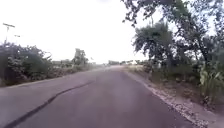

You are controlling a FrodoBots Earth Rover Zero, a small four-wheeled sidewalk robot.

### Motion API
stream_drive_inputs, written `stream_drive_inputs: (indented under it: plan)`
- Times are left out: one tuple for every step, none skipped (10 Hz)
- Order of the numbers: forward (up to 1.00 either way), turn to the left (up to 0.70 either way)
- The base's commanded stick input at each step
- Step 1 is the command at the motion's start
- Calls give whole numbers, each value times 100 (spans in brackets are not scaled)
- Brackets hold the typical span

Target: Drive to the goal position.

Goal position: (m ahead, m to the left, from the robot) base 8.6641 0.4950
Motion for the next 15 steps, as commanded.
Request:
stream_drive_inputs:
  plan:
    - [100,0]
    - [100,0]
    - [100,0]
    - [100,0]
    - [100,0]
    - [100,0]
    - [100,0]
    - [100,0]
    - [100,0]
    - [100,0]
    - [100,0]
    - [100,0]
    - [100,0]
    - [100,0]
    - [100,0]
